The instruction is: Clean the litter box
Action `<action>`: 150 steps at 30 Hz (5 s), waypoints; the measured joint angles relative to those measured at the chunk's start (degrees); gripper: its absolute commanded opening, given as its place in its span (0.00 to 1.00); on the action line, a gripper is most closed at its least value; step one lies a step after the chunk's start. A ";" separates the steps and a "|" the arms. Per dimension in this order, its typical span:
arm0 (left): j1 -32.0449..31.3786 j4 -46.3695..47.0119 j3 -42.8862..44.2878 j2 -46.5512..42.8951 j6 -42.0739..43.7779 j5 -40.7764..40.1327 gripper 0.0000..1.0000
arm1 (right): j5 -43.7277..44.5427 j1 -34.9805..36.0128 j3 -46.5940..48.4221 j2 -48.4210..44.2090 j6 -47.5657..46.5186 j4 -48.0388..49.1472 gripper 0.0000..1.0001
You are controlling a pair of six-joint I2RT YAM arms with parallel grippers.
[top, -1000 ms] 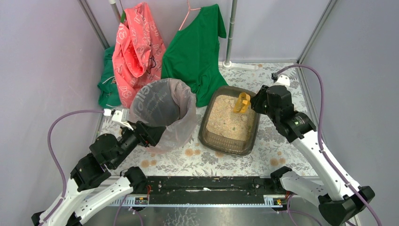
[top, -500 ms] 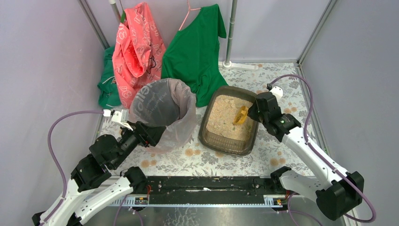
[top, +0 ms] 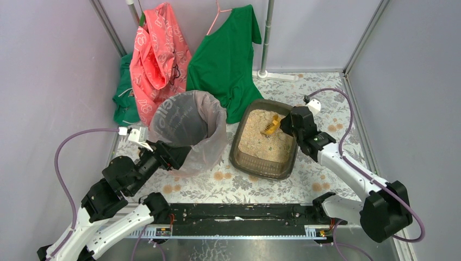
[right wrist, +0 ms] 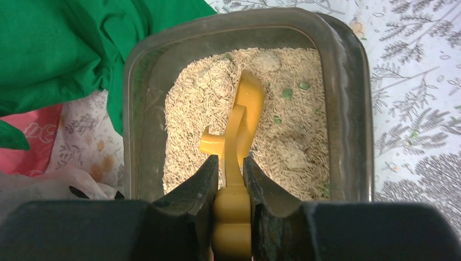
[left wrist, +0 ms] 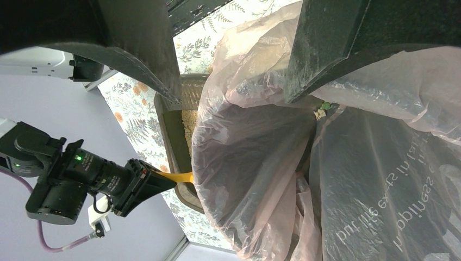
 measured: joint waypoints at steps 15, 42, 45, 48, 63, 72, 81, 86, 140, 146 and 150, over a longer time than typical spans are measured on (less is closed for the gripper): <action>0.00 0.09 0.00 0.22 0.00 0.00 0.76 | -10.38 -1.25 -10.43 5.31 -1.14 22.75 0.00; 0.00 2.19 -0.59 1.70 0.00 0.44 0.76 | -19.45 -1.07 -25.70 2.80 -4.42 36.87 0.00; 0.00 2.21 -0.59 1.70 0.00 0.74 0.76 | -19.12 -1.11 -25.70 -0.17 -4.48 33.57 0.00; 0.00 2.21 -0.59 1.70 0.00 1.09 0.76 | -19.26 -1.33 -25.70 -2.82 -4.17 30.42 0.00; 0.00 2.08 -0.63 1.38 -0.11 1.53 0.76 | -37.42 -12.96 -32.20 -6.19 8.37 38.99 0.00; 0.00 2.08 -0.63 1.38 -0.13 1.55 0.76 | -43.01 -14.82 -33.97 -10.19 12.83 41.55 0.00; 0.00 2.16 -0.52 1.75 -0.09 1.99 0.76 | -46.60 -17.86 -33.94 -25.18 13.25 33.42 0.00; 0.00 2.36 -0.31 2.69 -0.04 2.16 0.76 | -48.96 -21.11 -34.14 -32.46 13.25 27.43 0.00; 0.00 6.03 -1.16 5.14 -0.20 5.25 0.75 | -83.65 -52.57 -43.76 -32.63 32.85 46.77 0.00; 0.00 6.32 -1.25 5.31 -0.35 5.62 0.75 | -83.23 -53.35 -43.76 -32.54 32.20 44.54 0.00; 0.00 7.06 -1.60 5.40 -0.44 6.05 0.75 | -83.69 -54.42 -43.78 -31.71 29.83 41.90 0.00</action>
